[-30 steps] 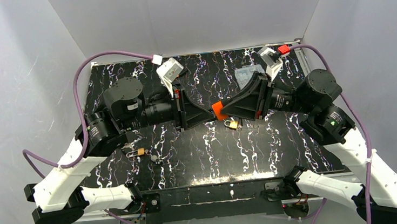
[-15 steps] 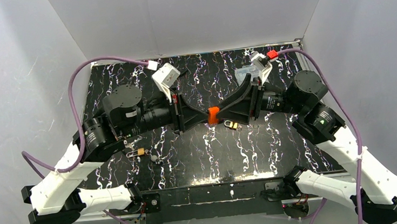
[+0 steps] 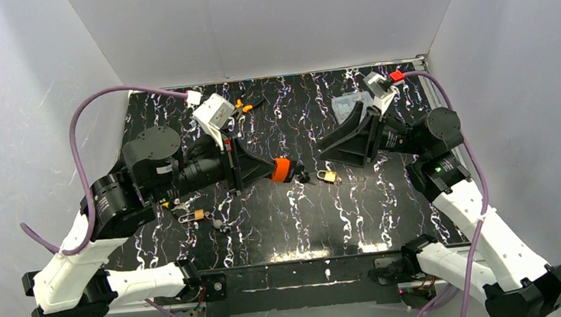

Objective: Lock with the key
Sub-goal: Lock the lock.

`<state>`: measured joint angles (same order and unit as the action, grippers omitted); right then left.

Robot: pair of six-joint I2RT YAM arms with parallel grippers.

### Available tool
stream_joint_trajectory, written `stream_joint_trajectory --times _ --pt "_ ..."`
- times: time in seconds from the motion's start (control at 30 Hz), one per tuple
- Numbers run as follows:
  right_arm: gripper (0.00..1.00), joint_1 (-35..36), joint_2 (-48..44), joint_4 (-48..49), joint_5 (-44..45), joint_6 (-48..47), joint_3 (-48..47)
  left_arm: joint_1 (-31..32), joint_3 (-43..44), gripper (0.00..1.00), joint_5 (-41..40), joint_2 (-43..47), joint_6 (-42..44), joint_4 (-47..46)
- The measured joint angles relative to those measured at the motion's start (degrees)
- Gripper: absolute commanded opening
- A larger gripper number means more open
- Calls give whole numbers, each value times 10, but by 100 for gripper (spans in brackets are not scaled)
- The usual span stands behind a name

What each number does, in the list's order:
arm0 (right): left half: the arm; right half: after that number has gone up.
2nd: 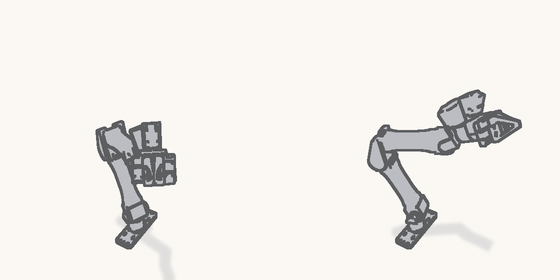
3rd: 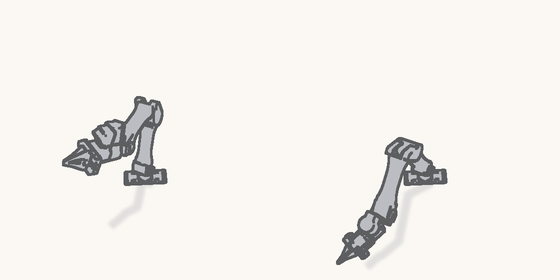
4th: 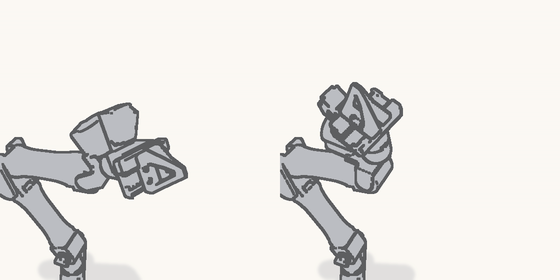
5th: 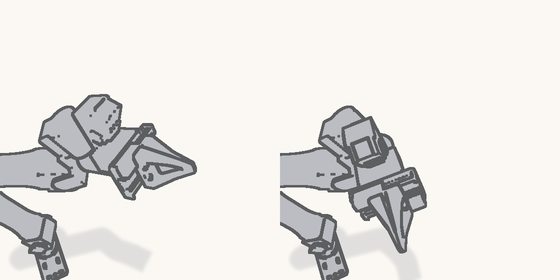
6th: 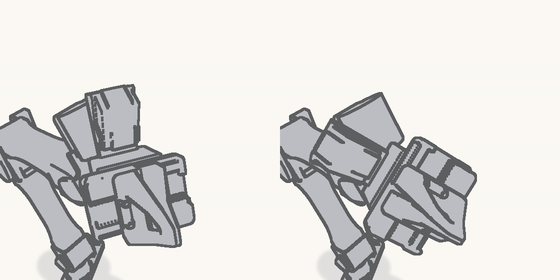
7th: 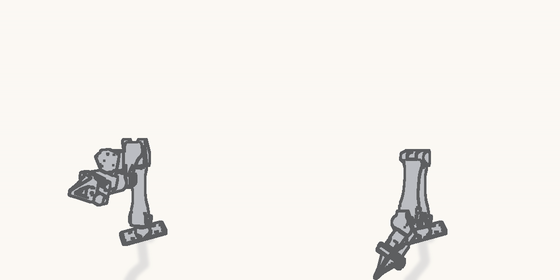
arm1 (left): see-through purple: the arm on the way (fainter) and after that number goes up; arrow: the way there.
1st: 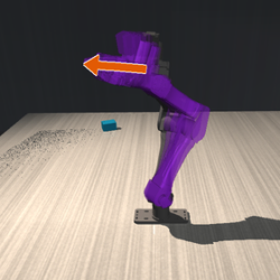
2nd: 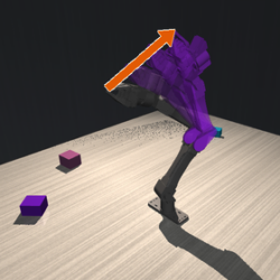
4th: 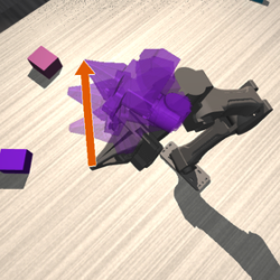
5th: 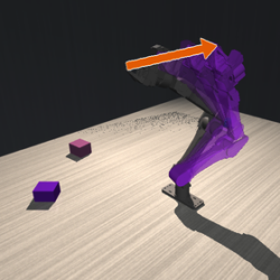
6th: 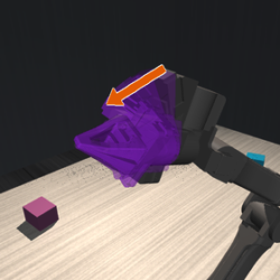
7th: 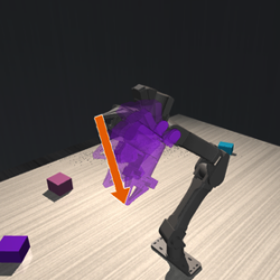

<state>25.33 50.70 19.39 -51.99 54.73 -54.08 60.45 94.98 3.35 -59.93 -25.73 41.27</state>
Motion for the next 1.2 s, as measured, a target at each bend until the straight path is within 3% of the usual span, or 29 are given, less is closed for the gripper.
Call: stream_joint_trajectory --times 0.17,0.43,0.63,1.0,1.17,1.2 --pt "61 9 12 64 -31 27 3 0 19 0 -5 -7 -10 3" --pt "58 63 35 59 -49 9 -16 0 31 0 -4 -24 -25 0" --pt "43 77 38 43 -50 -10 -25 0 34 0 2 -39 -32 -5" --pt "24 78 38 30 -50 -24 -25 0 35 0 12 -42 -40 -15" --pt "2 78 39 29 -60 -25 -25 -2 35 0 17 -43 -42 -18" --pt "1 79 39 30 -65 -25 -25 -3 36 0 19 -44 -42 -17"
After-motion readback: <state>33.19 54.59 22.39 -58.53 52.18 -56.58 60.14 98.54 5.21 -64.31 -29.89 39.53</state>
